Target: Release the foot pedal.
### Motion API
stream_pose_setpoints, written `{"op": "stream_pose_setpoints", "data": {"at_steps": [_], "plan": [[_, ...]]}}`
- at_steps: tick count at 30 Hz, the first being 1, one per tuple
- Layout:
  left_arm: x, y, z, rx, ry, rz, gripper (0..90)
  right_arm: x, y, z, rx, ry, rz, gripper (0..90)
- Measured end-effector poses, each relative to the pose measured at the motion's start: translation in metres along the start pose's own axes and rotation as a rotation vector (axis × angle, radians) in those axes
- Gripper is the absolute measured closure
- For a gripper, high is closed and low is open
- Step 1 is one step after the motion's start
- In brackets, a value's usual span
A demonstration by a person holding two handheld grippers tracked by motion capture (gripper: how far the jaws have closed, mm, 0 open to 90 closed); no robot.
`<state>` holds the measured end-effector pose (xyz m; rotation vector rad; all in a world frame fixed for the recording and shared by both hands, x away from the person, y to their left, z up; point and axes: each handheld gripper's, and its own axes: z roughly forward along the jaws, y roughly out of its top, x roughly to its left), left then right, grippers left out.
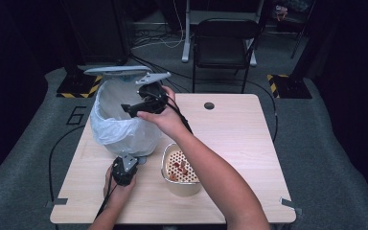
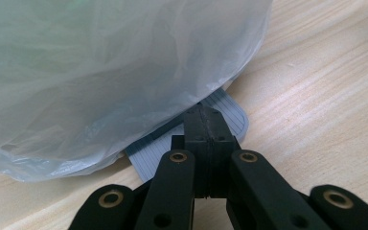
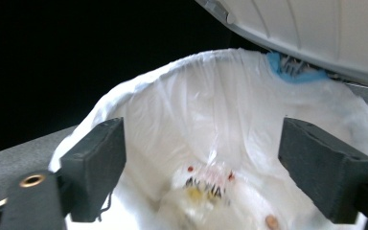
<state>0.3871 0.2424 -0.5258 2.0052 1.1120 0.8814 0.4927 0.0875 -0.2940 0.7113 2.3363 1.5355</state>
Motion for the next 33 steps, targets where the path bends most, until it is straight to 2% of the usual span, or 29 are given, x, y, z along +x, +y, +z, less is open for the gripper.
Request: {"op": "stream_pose_setpoints", "data": {"at_steps": [2, 5, 9, 10, 12, 13, 14, 15, 17, 19, 20, 21, 22, 23, 25, 27, 28, 31, 33], "plan": [[0.0, 0.0, 0.0, -0.004, 0.001, 0.0, 90.0, -0.001, -0.008, -0.013, 0.002, 0.017, -0.006, 18.0], [-0.001, 0.0, 0.0, -0.008, 0.007, 0.003, 90.0, -0.005, -0.017, -0.033, -0.003, 0.011, -0.014, 21.2], [0.001, -0.001, 0.0, -0.009, -0.002, -0.006, 90.0, -0.017, -0.031, -0.066, -0.036, -0.023, 0.003, 24.5], [0.001, -0.001, 0.001, -0.019, -0.024, -0.04, 90.0, -0.021, -0.034, -0.074, -0.046, -0.038, -0.006, 24.9], [0.002, -0.001, 0.001, -0.019, -0.02, -0.034, 89.4, -0.029, -0.041, -0.089, -0.061, -0.053, 0.0, 24.9], [0.001, -0.002, 0.001, -0.018, -0.033, -0.047, 89.4, -0.032, -0.044, -0.095, -0.062, -0.061, 0.007, 24.9], [0.003, -0.002, 0.0, -0.012, -0.04, -0.035, 88.1, -0.037, -0.048, -0.103, -0.067, -0.083, 0.004, 24.9], [0.004, -0.002, -0.001, -0.018, -0.038, -0.039, 86.3, -0.04, -0.052, -0.109, -0.068, -0.106, 0.008, 24.9], [0.012, -0.002, -0.003, -0.014, -0.062, -0.078, 78.9, -0.046, -0.061, -0.119, -0.058, -0.125, 0.03, 24.9], [0.015, -0.001, -0.005, -0.003, -0.087, -0.12, 73.5, -0.05, -0.069, -0.127, -0.038, -0.158, 0.023, 24.9], [0.019, 0.001, -0.009, 0.0, -0.087, -0.096, 75.9, -0.052, -0.072, -0.13, -0.024, -0.165, 0.003, 24.9], [0.018, 0.002, -0.012, -0.013, -0.099, -0.11, 77.0, -0.052, -0.076, -0.133, -0.013, -0.179, 0.002, 25.0], [0.018, 0.004, -0.016, -0.004, -0.121, -0.1, 76.4, -0.053, -0.08, -0.137, -0.005, -0.19, -0.005, 25.0], [0.019, 0.006, -0.019, -0.005, -0.124, -0.077, 73.9, -0.054, -0.083, -0.14, -0.003, -0.193, -0.007, 25.1], [0.017, 0.01, -0.024, -0.01, -0.168, -0.112, 71.1, -0.054, -0.088, -0.146, -0.002, -0.196, 0.002, 25.6], [0.017, 0.013, -0.029, -0.017, -0.201, -0.124, 69.9, -0.054, -0.092, -0.152, -0.005, -0.191, -0.002, 26.6], [0.017, 0.015, -0.032, -0.01, -0.209, -0.109, 69.5, -0.054, -0.093, -0.154, -0.001, -0.188, 0.003, 27.1], [0.019, 0.019, -0.038, 0.003, -0.253, -0.117, 65.9, -0.052, -0.098, -0.159, 0.001, -0.202, -0.017, 27.7], [0.018, 0.019, -0.042, 0.007, -0.272, -0.141, 64.7, -0.05, -0.103, -0.162, -0.002, -0.203, -0.013, 28.8]]}}
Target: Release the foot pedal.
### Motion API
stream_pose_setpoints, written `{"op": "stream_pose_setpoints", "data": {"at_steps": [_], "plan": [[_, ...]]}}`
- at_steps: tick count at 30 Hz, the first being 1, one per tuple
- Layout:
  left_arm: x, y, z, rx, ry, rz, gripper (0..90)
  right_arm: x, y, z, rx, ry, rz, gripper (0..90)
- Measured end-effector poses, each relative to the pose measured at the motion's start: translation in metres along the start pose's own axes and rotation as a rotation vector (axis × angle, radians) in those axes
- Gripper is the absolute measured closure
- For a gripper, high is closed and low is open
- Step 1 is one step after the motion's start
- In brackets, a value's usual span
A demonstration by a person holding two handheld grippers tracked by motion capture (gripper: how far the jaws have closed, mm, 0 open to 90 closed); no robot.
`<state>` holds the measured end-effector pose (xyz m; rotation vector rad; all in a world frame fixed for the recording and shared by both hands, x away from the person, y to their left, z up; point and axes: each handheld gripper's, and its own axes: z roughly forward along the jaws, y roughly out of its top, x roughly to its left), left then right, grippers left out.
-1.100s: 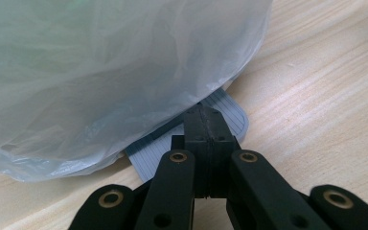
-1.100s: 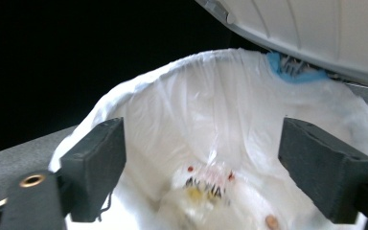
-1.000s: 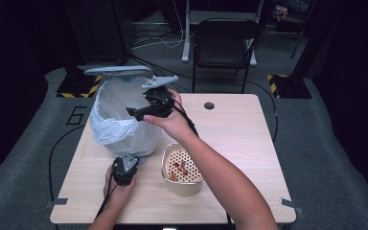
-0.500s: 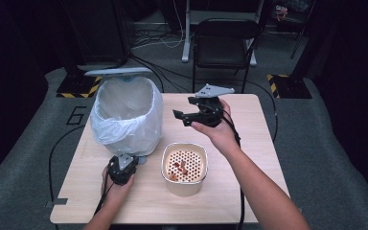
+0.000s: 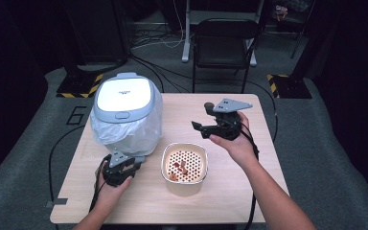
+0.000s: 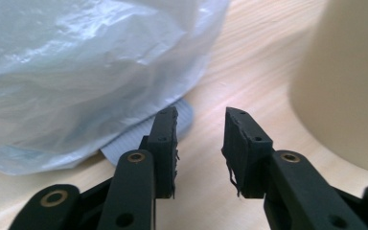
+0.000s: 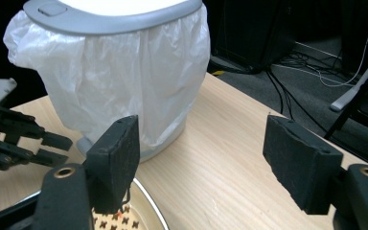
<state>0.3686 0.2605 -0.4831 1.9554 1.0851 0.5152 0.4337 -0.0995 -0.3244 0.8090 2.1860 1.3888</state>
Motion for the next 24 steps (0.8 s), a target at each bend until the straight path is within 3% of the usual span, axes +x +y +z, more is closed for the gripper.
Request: {"op": "stream_pose_setpoints", "data": {"at_steps": [7, 12, 17, 20, 24], "plan": [[0.007, -0.006, -0.02, 0.002, -0.032, -0.04, 54.0, -0.003, -0.03, -0.012, 0.025, -0.104, 0.042, 30.5], [0.019, -0.015, -0.029, -0.001, 0.001, -0.09, 49.2, -0.008, -0.055, -0.023, 0.043, -0.157, 0.062, 30.4], [0.031, -0.026, -0.03, 0.003, 0.022, -0.102, 46.5, -0.011, -0.082, -0.033, 0.063, -0.188, 0.097, 30.7], [0.04, -0.03, -0.029, 0.03, 0.036, -0.093, 44.8, -0.011, -0.1, -0.037, 0.064, -0.202, 0.12, 30.7], [0.049, -0.036, -0.029, 0.028, 0.052, -0.122, 43.3, -0.01, -0.123, -0.039, 0.084, -0.221, 0.131, 30.7]]}}
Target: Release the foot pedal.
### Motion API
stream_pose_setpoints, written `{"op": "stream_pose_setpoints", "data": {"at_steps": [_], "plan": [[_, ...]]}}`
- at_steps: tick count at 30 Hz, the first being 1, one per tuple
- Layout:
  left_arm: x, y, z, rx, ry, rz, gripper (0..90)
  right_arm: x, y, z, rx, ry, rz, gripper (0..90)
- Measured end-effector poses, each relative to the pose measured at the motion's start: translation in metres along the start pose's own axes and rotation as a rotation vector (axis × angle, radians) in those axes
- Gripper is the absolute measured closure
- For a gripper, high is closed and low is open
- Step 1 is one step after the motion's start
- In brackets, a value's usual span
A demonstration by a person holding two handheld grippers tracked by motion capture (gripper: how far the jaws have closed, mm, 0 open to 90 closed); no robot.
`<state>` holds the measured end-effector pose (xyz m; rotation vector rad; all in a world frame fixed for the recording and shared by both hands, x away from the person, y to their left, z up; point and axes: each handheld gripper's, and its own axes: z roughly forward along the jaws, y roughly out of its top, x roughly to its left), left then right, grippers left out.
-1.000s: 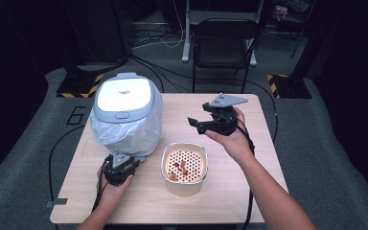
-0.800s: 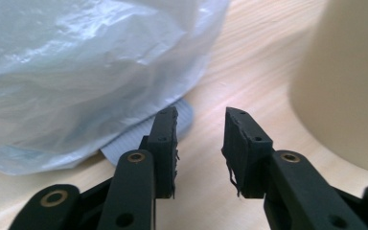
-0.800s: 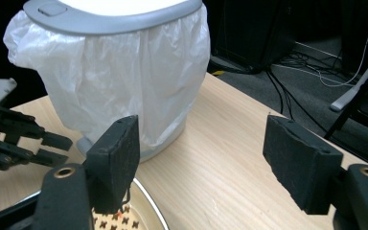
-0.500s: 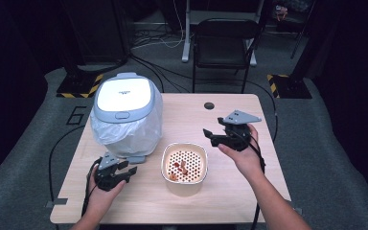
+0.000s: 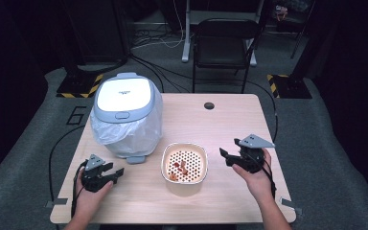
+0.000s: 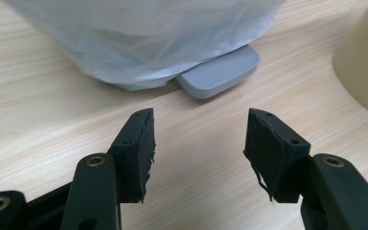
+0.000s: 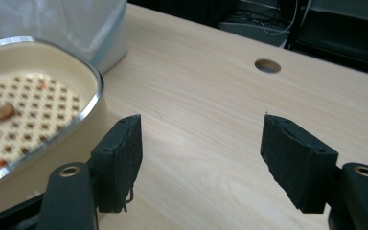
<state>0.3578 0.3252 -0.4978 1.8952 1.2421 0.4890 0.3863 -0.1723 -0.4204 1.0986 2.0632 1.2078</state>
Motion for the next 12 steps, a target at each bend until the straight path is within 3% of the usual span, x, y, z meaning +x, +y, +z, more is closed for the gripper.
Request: {"op": "stream_pose_setpoints", "data": {"at_steps": [6, 12], "plan": [[0.01, -0.006, 0.004, 0.012, 0.013, -0.02, 40.4, -0.002, -0.028, 0.007, 0.029, -0.033, 0.002, 30.7], [0.018, -0.01, 0.009, 0.019, 0.07, -0.015, 38.1, -0.003, -0.056, 0.021, 0.086, -0.049, 0.014, 28.6]]}}
